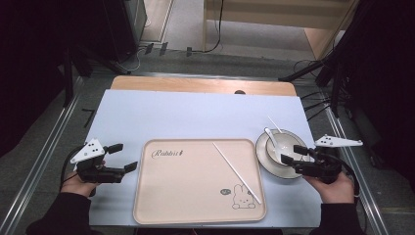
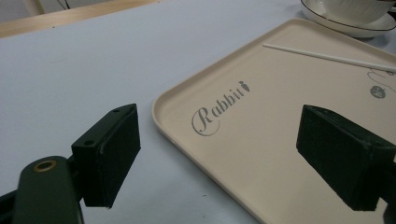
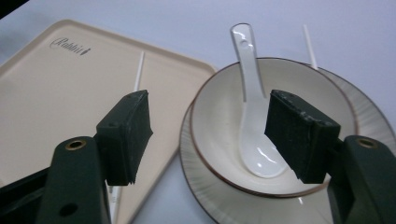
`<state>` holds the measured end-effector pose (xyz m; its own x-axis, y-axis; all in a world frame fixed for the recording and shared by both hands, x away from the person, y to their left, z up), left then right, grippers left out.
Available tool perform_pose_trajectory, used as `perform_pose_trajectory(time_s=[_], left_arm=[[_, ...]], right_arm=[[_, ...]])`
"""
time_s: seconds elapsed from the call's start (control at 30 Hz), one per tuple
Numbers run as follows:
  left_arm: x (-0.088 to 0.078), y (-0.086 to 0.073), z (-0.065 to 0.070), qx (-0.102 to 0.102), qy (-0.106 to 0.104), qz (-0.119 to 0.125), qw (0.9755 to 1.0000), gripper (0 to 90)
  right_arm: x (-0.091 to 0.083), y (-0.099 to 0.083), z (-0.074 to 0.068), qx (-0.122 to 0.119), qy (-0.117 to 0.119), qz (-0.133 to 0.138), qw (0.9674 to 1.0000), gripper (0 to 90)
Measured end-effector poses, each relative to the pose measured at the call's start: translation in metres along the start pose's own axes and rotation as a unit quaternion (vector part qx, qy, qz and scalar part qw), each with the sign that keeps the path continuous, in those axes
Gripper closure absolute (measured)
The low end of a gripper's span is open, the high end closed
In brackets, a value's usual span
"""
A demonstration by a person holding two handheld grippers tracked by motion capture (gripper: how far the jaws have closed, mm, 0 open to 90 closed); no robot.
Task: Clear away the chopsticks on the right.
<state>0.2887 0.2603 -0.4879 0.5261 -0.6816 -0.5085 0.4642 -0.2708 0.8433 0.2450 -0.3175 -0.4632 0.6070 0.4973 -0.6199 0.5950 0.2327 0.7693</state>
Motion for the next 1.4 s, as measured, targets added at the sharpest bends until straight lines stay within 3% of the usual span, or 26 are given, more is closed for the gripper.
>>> perform_pose_trajectory(time_s=[0.13, 0.17, 0.4, 0.6, 0.73, 0.83, 0.93, 1.03, 1.17, 1.4], left_arm=[[-0.001, -0.001, 0.000, 0.000, 0.003, -0.001, 1.0000, 14.2], [-0.001, -0.001, 0.000, -0.001, 0.002, 0.000, 1.0000, 14.2], [-0.001, -0.002, 0.000, 0.002, 0.003, -0.005, 1.0000, 14.2], [-0.001, -0.002, 0.001, 0.002, 0.002, -0.006, 1.0000, 14.2], [0.000, -0.002, 0.001, 0.002, 0.002, -0.007, 1.0000, 14.2], [0.000, -0.002, 0.001, 0.003, 0.002, -0.009, 0.9999, 14.2], [0.000, -0.002, 0.002, 0.003, 0.000, -0.007, 1.0000, 14.2], [0.000, -0.002, 0.001, 0.002, 0.001, -0.007, 1.0000, 14.2], [0.000, -0.002, 0.001, 0.003, 0.002, -0.009, 1.0000, 14.2], [0.000, -0.002, 0.001, 0.004, 0.000, -0.009, 0.9999, 14.2]], right_arm=[[-0.003, -0.002, 0.014, 0.012, -0.007, 0.000, 0.9999, 32.5], [-0.006, -0.003, 0.024, 0.024, -0.024, 0.007, 0.9994, 33.5], [-0.011, -0.010, 0.051, 0.027, -0.046, 0.002, 0.9986, 34.7], [-0.016, -0.021, 0.067, 0.035, -0.059, 0.005, 0.9977, 35.8], [-0.018, -0.031, 0.081, 0.058, -0.063, 0.003, 0.9963, 38.8], [-0.014, -0.038, 0.084, 0.062, -0.052, 0.000, 0.9967, 41.3], [-0.009, -0.044, 0.086, 0.038, -0.067, -0.012, 0.9970, 47.8], [-0.004, -0.049, 0.086, 0.030, -0.063, -0.022, 0.9973, 53.9], [0.000, -0.050, 0.084, 0.030, -0.056, -0.031, 0.9975, 58.2], [0.015, -0.055, 0.084, 0.039, -0.044, -0.070, 0.9958, 68.3]])
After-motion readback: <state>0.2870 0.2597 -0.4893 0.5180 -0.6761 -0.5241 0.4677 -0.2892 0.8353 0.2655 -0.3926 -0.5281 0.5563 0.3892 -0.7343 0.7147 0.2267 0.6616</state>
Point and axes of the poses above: each handheld gripper's, and its own axes: x roughly forward along the jaws, y roughly out of its top, z roughly to its right, the point moved 3 cm from there along x, roughly forward along the jaws, and after that the axes turned 6 degrees about -x, right-handed, at the moved point
